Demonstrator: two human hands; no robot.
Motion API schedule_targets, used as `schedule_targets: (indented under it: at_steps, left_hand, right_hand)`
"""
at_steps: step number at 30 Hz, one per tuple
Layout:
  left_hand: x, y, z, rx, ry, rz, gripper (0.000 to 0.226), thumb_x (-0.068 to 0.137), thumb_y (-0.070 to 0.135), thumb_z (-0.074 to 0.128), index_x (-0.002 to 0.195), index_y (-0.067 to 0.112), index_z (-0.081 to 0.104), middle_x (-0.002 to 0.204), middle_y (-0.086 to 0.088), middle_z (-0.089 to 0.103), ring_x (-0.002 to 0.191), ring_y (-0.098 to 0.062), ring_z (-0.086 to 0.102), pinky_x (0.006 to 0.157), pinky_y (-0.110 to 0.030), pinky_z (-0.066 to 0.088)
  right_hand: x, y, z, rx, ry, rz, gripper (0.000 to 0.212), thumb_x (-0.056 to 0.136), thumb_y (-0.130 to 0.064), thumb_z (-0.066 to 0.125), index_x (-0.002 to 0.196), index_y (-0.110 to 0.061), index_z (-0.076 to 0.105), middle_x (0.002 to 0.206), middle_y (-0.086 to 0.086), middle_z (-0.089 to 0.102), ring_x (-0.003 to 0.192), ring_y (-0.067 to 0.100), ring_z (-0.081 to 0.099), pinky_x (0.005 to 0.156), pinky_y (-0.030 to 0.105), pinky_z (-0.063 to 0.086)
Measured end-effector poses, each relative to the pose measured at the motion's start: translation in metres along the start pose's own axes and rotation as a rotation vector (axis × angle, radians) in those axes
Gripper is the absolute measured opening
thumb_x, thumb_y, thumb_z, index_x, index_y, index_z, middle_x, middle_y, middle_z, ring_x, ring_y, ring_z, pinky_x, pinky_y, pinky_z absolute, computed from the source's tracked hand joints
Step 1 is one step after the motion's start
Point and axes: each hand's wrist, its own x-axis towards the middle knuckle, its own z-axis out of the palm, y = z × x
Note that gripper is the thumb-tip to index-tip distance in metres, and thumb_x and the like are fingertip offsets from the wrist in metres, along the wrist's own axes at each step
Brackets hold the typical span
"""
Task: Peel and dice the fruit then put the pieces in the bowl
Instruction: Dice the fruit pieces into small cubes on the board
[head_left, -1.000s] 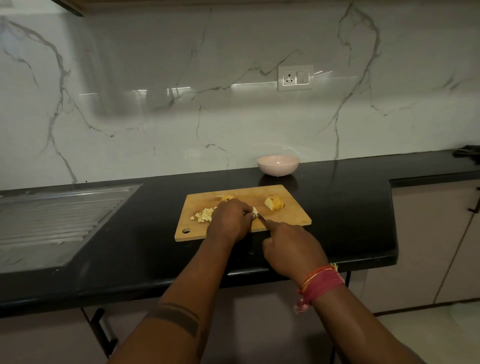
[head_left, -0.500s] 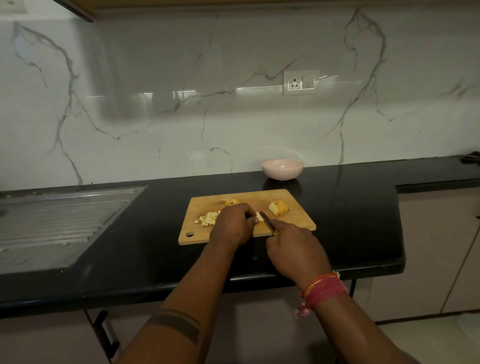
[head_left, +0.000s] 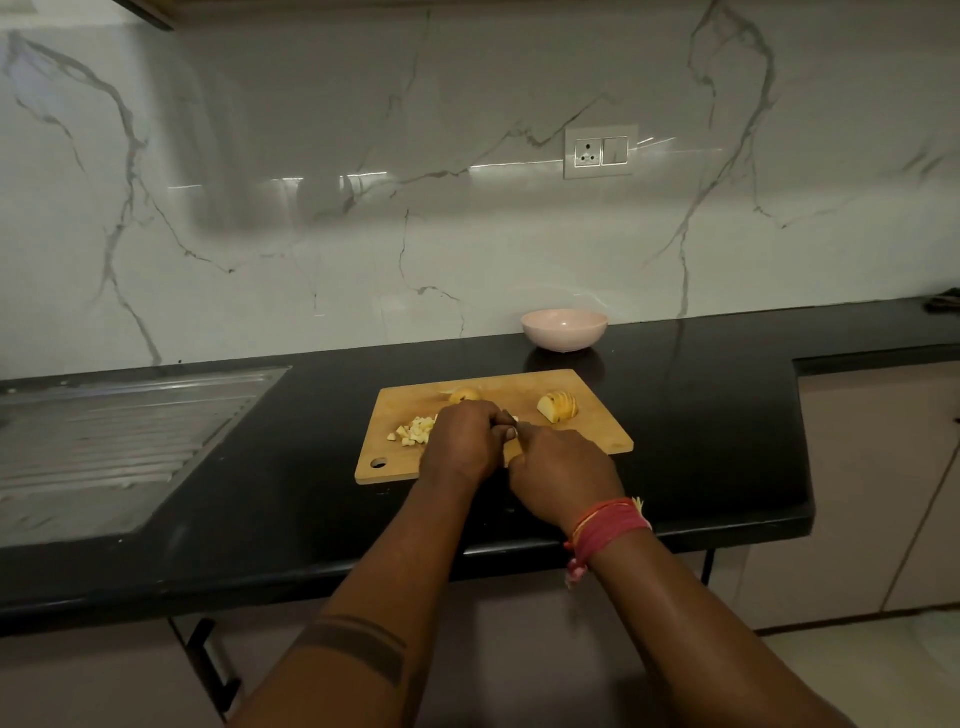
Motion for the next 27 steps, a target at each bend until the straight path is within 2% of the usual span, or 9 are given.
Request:
schedule_targets:
  at_steps: [3, 6, 10, 16, 19, 22, 27]
  left_hand:
    - [0.001, 0.002, 0.0, 0.003, -0.014, -0.03, 0.012, 0.094, 0.026, 0.071, 0.103, 0.023, 0.08, 0.102, 0.006, 0.076, 0.09, -0.008, 0.064, 0.083, -0.027, 0.051]
    - [0.002, 0.002, 0.0, 0.021, -0.009, -0.041, 0.013, 0.094, 0.025, 0.071, 0.103, 0.021, 0.079, 0.102, 0.006, 0.075, 0.084, -0.006, 0.059, 0.08, -0.025, 0.047]
    - [0.0, 0.003, 0.0, 0.027, 0.006, -0.057, 0.011, 0.095, 0.026, 0.071, 0.102, 0.021, 0.077, 0.102, 0.005, 0.074, 0.087, -0.008, 0.06, 0.082, -0.026, 0.048]
    - [-0.001, 0.004, -0.003, 0.028, 0.007, -0.072, 0.011, 0.095, 0.026, 0.07, 0.104, 0.021, 0.075, 0.102, 0.002, 0.073, 0.087, -0.01, 0.061, 0.082, -0.028, 0.05]
    - [-0.001, 0.003, -0.002, 0.02, 0.007, -0.074, 0.012, 0.095, 0.025, 0.07, 0.105, 0.02, 0.076, 0.103, 0.002, 0.074, 0.089, -0.011, 0.063, 0.085, -0.03, 0.052]
    - [-0.001, 0.003, -0.003, 0.001, 0.012, -0.06, 0.011, 0.095, 0.022, 0.07, 0.104, 0.019, 0.077, 0.105, 0.003, 0.074, 0.087, -0.007, 0.06, 0.083, -0.026, 0.049]
    - [0.0, 0.0, -0.002, -0.015, 0.026, -0.049, 0.009, 0.094, 0.018, 0.07, 0.099, 0.02, 0.078, 0.103, 0.003, 0.075, 0.084, -0.006, 0.059, 0.081, -0.024, 0.047]
  right_hand:
    - [-0.017, 0.005, -0.003, -0.023, 0.009, -0.007, 0.046, 0.096, -0.031, 0.047, 0.142, -0.032, 0.049, 0.094, 0.0, 0.063, 0.08, 0.016, 0.059, 0.066, 0.031, 0.046]
    - [-0.032, 0.012, -0.007, -0.02, 0.006, -0.016, 0.05, 0.096, -0.032, 0.046, 0.146, -0.033, 0.045, 0.087, -0.004, 0.06, 0.077, 0.013, 0.059, 0.062, 0.03, 0.045]
    - [-0.041, 0.016, -0.014, 0.023, 0.018, -0.027, 0.051, 0.096, -0.03, 0.045, 0.147, -0.036, 0.046, 0.081, -0.006, 0.058, 0.071, 0.01, 0.057, 0.059, 0.028, 0.046]
    - [-0.034, 0.01, -0.014, 0.075, 0.053, -0.015, 0.056, 0.097, -0.031, 0.045, 0.151, -0.039, 0.038, 0.089, -0.002, 0.064, 0.075, 0.012, 0.06, 0.068, 0.033, 0.055]
    - [-0.021, 0.004, -0.011, 0.056, 0.022, -0.024, 0.05, 0.097, -0.032, 0.045, 0.147, -0.038, 0.045, 0.098, 0.001, 0.067, 0.08, 0.017, 0.062, 0.069, 0.033, 0.054]
    - [-0.009, -0.002, -0.008, 0.04, -0.009, -0.034, 0.047, 0.098, -0.031, 0.046, 0.145, -0.034, 0.048, 0.106, 0.003, 0.068, 0.089, 0.02, 0.063, 0.072, 0.032, 0.051]
    - [0.003, -0.006, -0.007, 0.014, -0.026, -0.041, 0.04, 0.097, -0.029, 0.047, 0.137, -0.032, 0.055, 0.102, 0.003, 0.068, 0.084, 0.021, 0.061, 0.068, 0.032, 0.051]
